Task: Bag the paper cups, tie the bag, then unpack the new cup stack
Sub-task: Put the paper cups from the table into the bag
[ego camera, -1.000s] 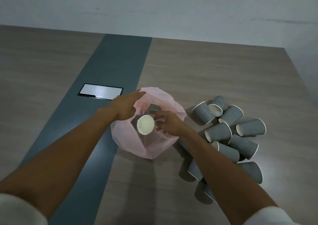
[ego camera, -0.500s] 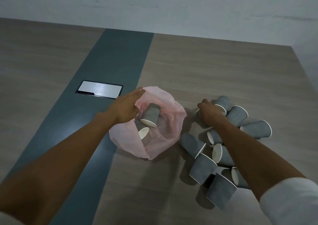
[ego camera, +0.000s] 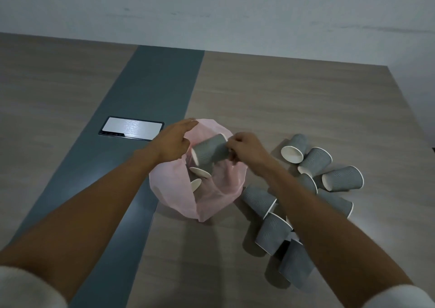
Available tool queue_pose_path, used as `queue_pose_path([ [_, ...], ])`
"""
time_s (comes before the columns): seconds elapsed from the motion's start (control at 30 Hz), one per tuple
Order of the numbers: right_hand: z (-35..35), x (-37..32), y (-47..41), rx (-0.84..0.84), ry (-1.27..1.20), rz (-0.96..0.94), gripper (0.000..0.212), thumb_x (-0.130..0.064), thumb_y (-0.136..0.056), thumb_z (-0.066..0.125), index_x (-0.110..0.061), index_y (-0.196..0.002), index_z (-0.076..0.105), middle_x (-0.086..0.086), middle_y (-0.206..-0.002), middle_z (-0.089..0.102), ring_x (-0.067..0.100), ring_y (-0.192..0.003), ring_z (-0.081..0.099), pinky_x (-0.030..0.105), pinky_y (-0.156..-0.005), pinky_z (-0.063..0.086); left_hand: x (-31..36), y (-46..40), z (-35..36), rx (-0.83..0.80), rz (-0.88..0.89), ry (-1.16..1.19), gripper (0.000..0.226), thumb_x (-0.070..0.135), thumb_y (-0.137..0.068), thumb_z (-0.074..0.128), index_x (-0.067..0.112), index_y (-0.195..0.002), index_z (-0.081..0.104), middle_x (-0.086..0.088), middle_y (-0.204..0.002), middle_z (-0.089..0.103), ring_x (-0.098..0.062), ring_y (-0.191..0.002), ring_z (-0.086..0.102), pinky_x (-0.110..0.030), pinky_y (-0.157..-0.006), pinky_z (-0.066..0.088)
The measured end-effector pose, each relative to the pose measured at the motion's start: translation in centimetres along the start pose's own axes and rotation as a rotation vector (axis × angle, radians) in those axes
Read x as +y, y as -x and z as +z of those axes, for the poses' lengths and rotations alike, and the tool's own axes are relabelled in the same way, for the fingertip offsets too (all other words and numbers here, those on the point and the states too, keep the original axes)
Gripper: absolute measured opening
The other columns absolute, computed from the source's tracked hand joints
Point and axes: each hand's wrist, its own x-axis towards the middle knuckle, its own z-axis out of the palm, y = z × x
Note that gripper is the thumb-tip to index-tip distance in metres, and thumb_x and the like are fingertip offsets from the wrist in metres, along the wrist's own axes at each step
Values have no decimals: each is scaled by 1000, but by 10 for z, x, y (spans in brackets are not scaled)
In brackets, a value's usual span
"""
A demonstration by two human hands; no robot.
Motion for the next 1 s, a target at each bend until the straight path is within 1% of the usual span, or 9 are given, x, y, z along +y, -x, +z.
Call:
queue_pose_path([
  [0.1,31,20,-3,-129,-217,76,11,5,-93,62,-3,-93,70,14,-93,74,28,-88,75,40,-85,62,7,-1,-4,-2,0,-8,67,-2,-93,49,16,-157,35,5,-167,26,-24,-147,37,-37,-104,46],
  [0.17,27,33,-9,-61,-126,103,14,7,-92,56,3,-91,70,19,-96,74,33,-88,76,42,-78,63,9,-1,-6,-9,4,-30,68,-1,-93,49,16,-158,34,7,-168,23,-22,-147,38,-38,-105,46],
  [0.23,5,42,-11,120,110,111,19,0,-91,50,3,-95,68,23,-99,74,34,-79,76,43,-69,63,8,0,-4,-5,2,-60,68,1,-93,50,18,-158,34,8,-167,24,-21,-149,36,-38,-114,37],
  [0.43,-100,82,-18,615,1006,102,40,-11,-86,59,-4,-124,49,23,-131,50,45,-124,45,51,-100,39,19,8,4,140,-30,-230,46,22,-100,53,26,-146,49,7,-155,47,-30,-133,54,-49,-105,45],
  [0.57,-132,107,-36,511,1285,158,47,-13,-84,63,-9,-129,49,22,-130,53,42,-120,48,49,-100,35,24,8,6,251,-3,-364,37,21,-101,50,28,-135,61,6,-139,61,-33,-111,66,-44,-85,52],
  [0.77,-141,117,-43,399,1600,113,73,-29,-57,90,-15,-122,59,13,-119,59,34,-108,58,42,-95,38,16,-1,9,177,12,-421,46,19,-101,51,27,-146,48,9,-153,45,-34,-112,65,-44,-86,50],
  [0.83,-144,109,-47,488,1495,18,69,-18,-56,88,-11,-120,61,16,-114,62,39,-103,59,43,-92,40,12,-3,11,148,37,-385,50,19,-100,51,25,-149,44,9,-157,39,-34,-115,63,-45,-87,50],
  [0.93,-135,81,-50,712,836,-211,30,-10,-78,64,-7,-108,70,19,-100,69,40,-92,64,43,-81,47,8,-7,13,110,60,-316,58,14,-98,52,25,-153,38,9,-163,31,-34,-125,58,-49,-93,50],
  [1.0,-118,57,-45,594,458,-287,16,-14,-85,61,-10,-93,74,10,-85,71,28,-79,64,36,-71,48,9,-9,13,90,81,-294,63,9,-96,51,24,-156,35,9,-165,28,-31,-131,54,-48,-97,49],
])
